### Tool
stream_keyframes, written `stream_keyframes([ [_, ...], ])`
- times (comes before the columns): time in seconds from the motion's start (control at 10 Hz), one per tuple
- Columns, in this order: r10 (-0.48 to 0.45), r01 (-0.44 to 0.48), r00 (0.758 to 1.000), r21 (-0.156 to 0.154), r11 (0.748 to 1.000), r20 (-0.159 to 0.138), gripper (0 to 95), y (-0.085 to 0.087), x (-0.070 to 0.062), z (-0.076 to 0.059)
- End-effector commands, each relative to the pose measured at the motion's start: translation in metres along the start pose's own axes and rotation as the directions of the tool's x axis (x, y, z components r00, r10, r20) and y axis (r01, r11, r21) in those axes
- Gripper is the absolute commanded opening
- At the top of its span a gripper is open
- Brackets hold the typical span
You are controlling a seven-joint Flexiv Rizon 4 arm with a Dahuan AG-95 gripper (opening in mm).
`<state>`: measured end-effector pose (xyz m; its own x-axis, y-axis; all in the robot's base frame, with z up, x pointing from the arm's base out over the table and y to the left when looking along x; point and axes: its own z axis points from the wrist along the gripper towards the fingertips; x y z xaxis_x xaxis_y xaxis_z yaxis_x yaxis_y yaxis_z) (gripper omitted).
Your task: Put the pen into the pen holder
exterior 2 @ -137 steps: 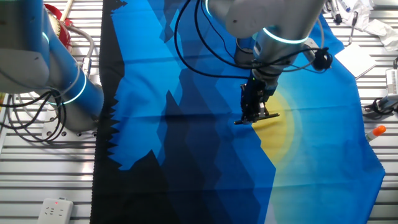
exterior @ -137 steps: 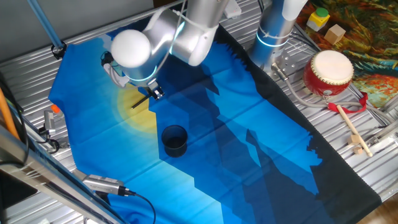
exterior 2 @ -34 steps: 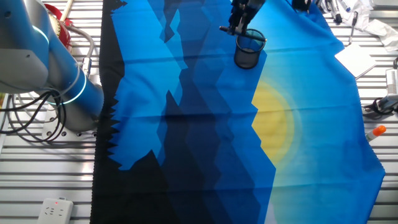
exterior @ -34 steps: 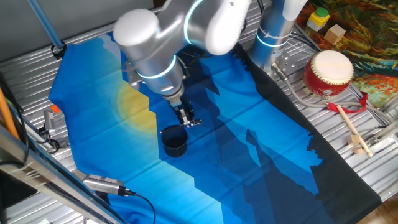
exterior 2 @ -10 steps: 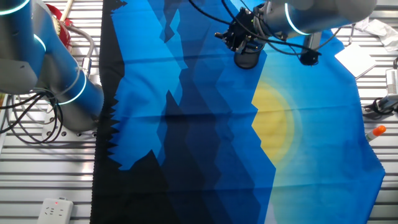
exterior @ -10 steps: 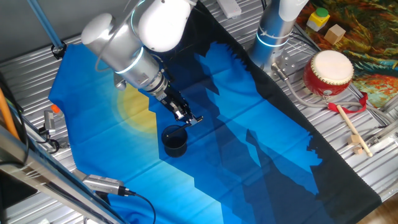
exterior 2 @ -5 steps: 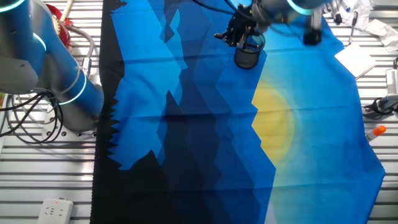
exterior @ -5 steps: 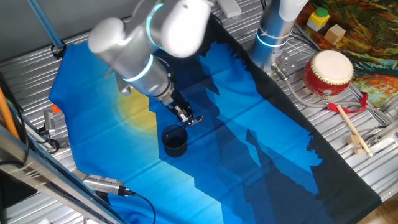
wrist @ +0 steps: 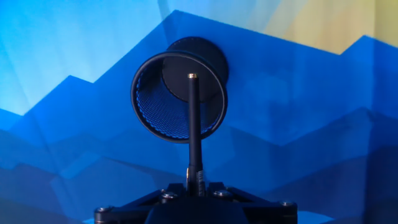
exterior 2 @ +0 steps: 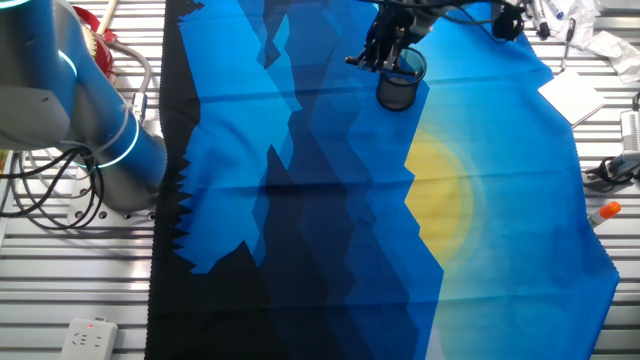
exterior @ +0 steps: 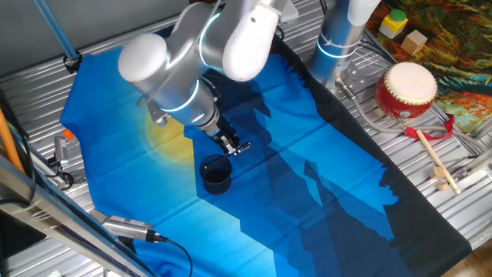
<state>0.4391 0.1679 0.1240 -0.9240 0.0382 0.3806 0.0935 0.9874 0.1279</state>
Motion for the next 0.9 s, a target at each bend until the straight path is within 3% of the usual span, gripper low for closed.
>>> stream_keyframes([
  [0.1, 0.021, -0.047, 0.995, -0.261, 0.964, -0.101, 0.0, -0.0051, 0.0008, 0.0031],
  [0.5, 0.002, -0.042, 0.988, -0.255, 0.966, -0.155, 0.0, -0.0103, 0.0020, 0.0068],
  [0.6, 0.000, -0.040, 0.987, -0.252, 0.967, -0.158, 0.0, -0.0107, 0.0022, 0.0071],
  [0.7, -0.008, -0.026, 0.989, -0.227, 0.973, -0.148, 0.0, -0.0110, 0.0022, 0.0073],
  [0.8, -0.016, -0.014, 0.990, -0.209, 0.978, -0.142, 38.0, -0.0111, 0.0023, 0.0073],
  [0.9, -0.060, 0.032, 0.991, -0.213, 0.977, -0.124, 95.0, -0.0112, 0.0023, 0.0074],
])
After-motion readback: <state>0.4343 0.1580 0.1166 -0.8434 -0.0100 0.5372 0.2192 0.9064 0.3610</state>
